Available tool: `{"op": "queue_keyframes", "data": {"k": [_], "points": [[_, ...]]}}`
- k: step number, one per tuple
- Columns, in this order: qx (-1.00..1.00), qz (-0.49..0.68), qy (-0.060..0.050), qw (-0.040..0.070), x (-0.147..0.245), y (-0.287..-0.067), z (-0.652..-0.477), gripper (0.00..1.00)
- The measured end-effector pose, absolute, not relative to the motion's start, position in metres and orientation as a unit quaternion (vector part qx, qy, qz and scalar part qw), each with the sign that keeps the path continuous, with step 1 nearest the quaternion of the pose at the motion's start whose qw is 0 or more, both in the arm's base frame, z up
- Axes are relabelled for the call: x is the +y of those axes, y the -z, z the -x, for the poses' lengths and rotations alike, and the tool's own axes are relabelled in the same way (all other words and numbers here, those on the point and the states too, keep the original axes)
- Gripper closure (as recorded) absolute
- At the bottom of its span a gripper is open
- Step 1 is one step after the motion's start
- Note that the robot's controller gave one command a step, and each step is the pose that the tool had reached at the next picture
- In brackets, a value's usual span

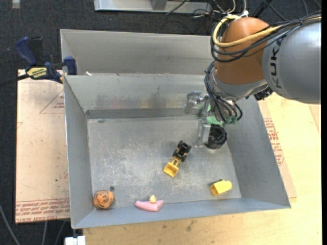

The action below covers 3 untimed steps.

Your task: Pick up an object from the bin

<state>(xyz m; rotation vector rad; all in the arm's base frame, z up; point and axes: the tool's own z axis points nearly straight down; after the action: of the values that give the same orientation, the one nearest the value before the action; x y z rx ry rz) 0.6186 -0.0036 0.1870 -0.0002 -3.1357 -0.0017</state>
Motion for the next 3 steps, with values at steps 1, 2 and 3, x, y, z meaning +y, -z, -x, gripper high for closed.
{"op": "queue_keyframes", "data": {"k": [1, 2, 3], "points": [[-1.0, 0.0, 0.001, -0.001, -0.004, -0.192, -0.62, 0.0], [-1.0, -0.027, 0.0, -0.004, 0.007, -0.15, -0.62, 0.0], [-1.0, -0.006, 0.001, 0.001, 0.006, -0.129, -0.592, 0.0]]}}
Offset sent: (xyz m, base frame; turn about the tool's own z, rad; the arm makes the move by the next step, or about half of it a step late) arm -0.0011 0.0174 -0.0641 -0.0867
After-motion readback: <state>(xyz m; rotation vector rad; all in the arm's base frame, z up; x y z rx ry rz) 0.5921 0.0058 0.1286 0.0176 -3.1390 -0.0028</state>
